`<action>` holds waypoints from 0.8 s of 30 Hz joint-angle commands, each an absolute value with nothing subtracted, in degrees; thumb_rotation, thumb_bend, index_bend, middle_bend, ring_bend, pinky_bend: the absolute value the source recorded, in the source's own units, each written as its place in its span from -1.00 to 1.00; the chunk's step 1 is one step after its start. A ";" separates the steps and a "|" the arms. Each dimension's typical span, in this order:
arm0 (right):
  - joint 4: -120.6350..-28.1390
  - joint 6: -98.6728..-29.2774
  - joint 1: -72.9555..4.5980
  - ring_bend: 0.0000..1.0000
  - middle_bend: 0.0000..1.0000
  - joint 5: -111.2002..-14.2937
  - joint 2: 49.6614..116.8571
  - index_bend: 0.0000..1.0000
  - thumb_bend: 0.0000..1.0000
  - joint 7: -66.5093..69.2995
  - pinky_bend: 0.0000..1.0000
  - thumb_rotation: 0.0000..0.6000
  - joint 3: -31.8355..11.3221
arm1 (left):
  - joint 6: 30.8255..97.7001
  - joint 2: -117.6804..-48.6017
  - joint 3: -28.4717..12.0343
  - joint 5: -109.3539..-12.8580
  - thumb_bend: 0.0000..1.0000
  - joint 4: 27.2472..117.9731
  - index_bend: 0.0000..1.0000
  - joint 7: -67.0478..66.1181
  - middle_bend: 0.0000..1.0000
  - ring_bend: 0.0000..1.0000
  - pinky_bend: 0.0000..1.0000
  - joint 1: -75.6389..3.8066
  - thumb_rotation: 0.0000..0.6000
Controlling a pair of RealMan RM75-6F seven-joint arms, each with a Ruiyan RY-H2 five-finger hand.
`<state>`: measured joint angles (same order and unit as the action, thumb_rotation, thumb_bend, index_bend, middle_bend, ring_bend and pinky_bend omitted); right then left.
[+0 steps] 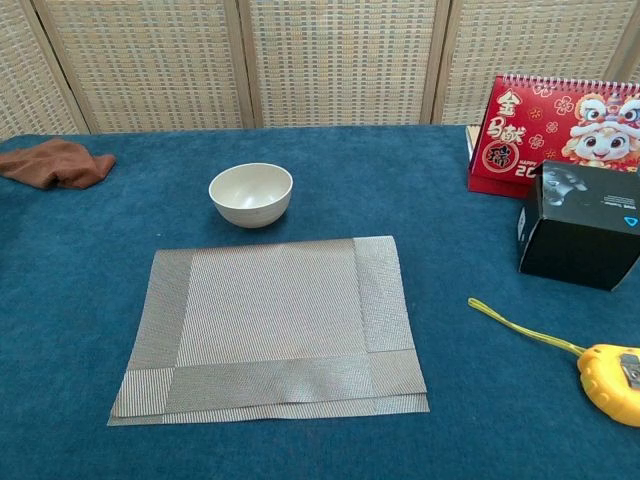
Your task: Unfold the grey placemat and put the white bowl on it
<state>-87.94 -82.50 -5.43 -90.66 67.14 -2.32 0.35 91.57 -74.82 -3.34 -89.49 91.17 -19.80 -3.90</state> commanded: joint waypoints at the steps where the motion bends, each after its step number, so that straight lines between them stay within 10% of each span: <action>1: -87.97 -82.50 -5.44 -1.00 -1.00 -90.69 67.14 -0.73 -0.84 -2.29 -1.00 1.00 0.35 | 91.55 -74.83 -3.31 -89.49 -0.73 91.15 -0.99 -19.83 -1.00 -1.00 -1.00 -3.89 1.00; 24: -88.62 -82.91 -5.31 -1.00 -1.00 -90.40 66.50 -0.73 -0.84 -1.22 -1.00 1.00 0.04 | 89.82 -75.77 -3.61 -89.64 -0.73 90.38 -0.90 -18.36 -1.00 -1.00 -1.00 -5.30 1.00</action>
<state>-88.59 -82.88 -5.32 -90.43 66.54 -1.27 0.06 89.93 -75.70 -3.53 -89.68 90.28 -18.46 -5.19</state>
